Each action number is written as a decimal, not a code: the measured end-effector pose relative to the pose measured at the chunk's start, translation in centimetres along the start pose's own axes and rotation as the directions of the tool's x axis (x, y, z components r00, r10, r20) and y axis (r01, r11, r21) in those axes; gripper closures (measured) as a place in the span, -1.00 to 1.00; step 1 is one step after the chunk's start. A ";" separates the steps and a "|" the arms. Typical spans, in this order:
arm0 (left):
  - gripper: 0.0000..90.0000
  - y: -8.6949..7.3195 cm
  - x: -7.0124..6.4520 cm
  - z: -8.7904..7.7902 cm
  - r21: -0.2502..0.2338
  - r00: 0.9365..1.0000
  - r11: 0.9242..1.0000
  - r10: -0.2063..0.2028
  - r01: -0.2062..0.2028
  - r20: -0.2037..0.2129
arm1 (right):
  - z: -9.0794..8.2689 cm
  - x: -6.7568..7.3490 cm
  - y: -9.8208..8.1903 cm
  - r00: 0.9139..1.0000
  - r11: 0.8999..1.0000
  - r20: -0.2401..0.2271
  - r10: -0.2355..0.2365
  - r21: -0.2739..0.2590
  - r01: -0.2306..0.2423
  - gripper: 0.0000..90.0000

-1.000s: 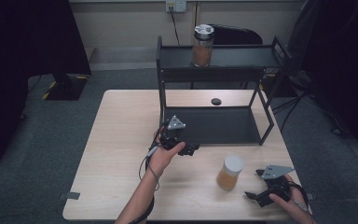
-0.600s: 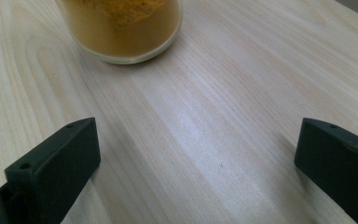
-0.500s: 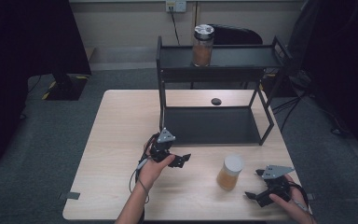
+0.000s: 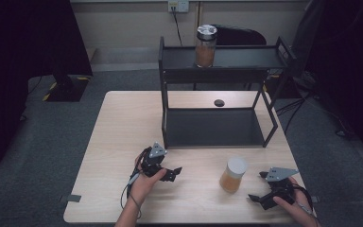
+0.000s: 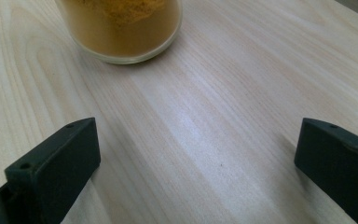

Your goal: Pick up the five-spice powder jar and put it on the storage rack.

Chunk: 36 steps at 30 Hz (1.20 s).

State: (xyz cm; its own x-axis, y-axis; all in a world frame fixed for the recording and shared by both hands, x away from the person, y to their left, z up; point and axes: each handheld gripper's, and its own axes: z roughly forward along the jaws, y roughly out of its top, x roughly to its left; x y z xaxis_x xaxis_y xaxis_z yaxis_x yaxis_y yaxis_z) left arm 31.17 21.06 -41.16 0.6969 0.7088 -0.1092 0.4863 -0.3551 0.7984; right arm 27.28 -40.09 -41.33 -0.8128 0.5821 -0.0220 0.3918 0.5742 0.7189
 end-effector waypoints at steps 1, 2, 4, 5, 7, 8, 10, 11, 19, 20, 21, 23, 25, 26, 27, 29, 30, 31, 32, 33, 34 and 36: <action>-0.97 -0.2 0.0 -0.1 0.003 1.000 1.000 0.000 0.000 -0.004 | 0.0 0.0 0.0 1.000 1.000 0.001 0.001 0.000 -0.001 -1.00; -0.97 -0.5 0.0 -0.2 0.004 1.000 1.000 -0.003 0.003 -0.008 | 0.0 0.0 0.0 1.000 1.000 0.001 0.001 0.000 -0.001 -1.00; -0.97 -0.8 -0.1 -0.4 0.013 1.000 1.000 -0.002 0.002 -0.017 | 0.0 0.0 0.0 1.000 1.000 0.001 0.001 0.000 -0.001 -1.00; -0.97 -0.9 -0.1 -0.4 0.018 1.000 1.000 0.002 -0.001 -0.021 | 0.0 0.0 0.0 1.000 1.000 0.001 -0.001 0.001 0.001 -1.00; -0.97 -1.2 -0.1 -0.6 0.027 1.000 1.000 0.002 -0.002 -0.028 | 0.0 0.0 0.0 1.000 1.000 0.001 0.000 0.001 0.000 -1.00; -0.97 -1.4 0.0 -0.7 0.027 1.000 1.000 0.000 0.001 -0.029 | 0.0 0.0 0.0 1.000 1.000 0.001 0.000 0.001 0.000 -1.00; -0.97 -1.7 0.0 -0.9 0.034 0.999 0.999 0.001 0.000 -0.036 | 0.0 0.0 0.0 1.000 1.000 0.001 0.000 0.001 0.000 -1.00; -0.97 -1.9 0.0 -0.9 0.036 0.999 0.999 -0.002 0.003 -0.037 | 0.0 0.0 0.0 1.000 1.000 0.001 0.000 0.001 0.000 -1.00; -0.96 -2.4 -0.3 -1.5 0.089 0.997 0.996 0.032 -0.025 -0.075 | 0.0 0.0 0.0 1.000 1.000 0.001 0.000 0.001 0.000 -1.00; -0.96 -2.3 -0.4 -1.5 0.103 0.995 0.994 0.043 -0.034 -0.088 | 0.0 0.0 0.0 1.000 1.000 0.001 0.000 0.001 0.000 -1.00; -0.96 -2.4 -0.5 -1.6 0.104 0.995 0.994 0.047 -0.038 -0.091 | 0.0 0.0 0.0 1.000 1.000 0.001 0.001 0.001 -0.001 -1.00; -0.97 -2.3 -0.6 -1.6 0.114 0.994 0.992 0.065 -0.054 -0.093 | 0.0 0.0 0.0 1.000 1.000 0.002 0.001 0.002 -0.001 -1.00; -0.99 -2.3 -0.6 -1.6 0.117 0.994 0.991 0.069 -0.058 -0.088 | 0.0 0.1 0.0 1.000 1.000 0.003 0.003 0.002 -0.003 -1.00; -1.00 -2.3 -0.6 -1.6 0.117 0.994 0.991 0.069 -0.058 -0.089 | 0.0 0.1 0.0 1.000 1.000 0.005 0.004 0.002 -0.004 -1.00; -1.00 -2.3 -0.6 -1.6 0.116 0.993 0.992 0.067 -0.056 -0.092 | 0.0 0.1 0.0 1.000 1.000 0.006 0.006 0.003 -0.006 -1.00; -1.00 -2.3 -0.7 -1.6 0.116 0.993 0.992 0.065 -0.054 -0.094 | 0.0 0.2 0.0 1.000 1.000 0.009 0.009 0.003 -0.009 -1.00; -1.00 -2.4 -0.7 -1.6 0.115 0.993 0.992 0.065 -0.054 -0.095 | 0.0 0.3 0.0 1.000 1.000 0.010 0.010 0.003 -0.010 -1.00; -1.00 -2.4 -0.7 -1.6 0.115 0.993 0.992 0.064 -0.053 -0.096 | 0.0 0.3 0.0 1.000 1.000 0.012 0.011 0.003 -0.011 -1.00; -1.00 -2.4 -0.8 -1.6 0.115 0.993 0.992 0.062 -0.050 -0.098 | 0.0 0.3 0.0 1.000 1.000 0.013 0.012 0.003 -0.012 -1.00; -1.00 -2.4 -0.8 -1.6 0.115 0.993 0.992 0.061 -0.050 -0.099 | 0.0 0.3 0.0 1.000 1.000 0.013 0.012 0.004 -0.012 -1.00; -1.00 -2.4 -0.8 -1.6 0.115 0.993 0.992 0.061 -0.050 -0.099 | 0.0 0.3 0.0 1.000 1.000 0.013 0.012 0.004 -0.012 -1.00; -1.00 -2.4 -0.8 -1.6 0.115 0.993 0.992 0.061 -0.050 -0.098 | 0.0 0.3 0.0 1.000 1.000 0.013 0.012 0.004 -0.012 -1.00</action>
State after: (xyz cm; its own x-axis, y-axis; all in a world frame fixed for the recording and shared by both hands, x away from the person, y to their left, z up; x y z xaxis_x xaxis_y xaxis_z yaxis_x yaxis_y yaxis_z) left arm 28.61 22.30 -42.01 0.6700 0.7424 -0.0015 0.5083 -0.4573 0.7297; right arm 27.03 -39.89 -41.28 -0.8026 0.5961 -0.0225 0.4027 0.5694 0.7167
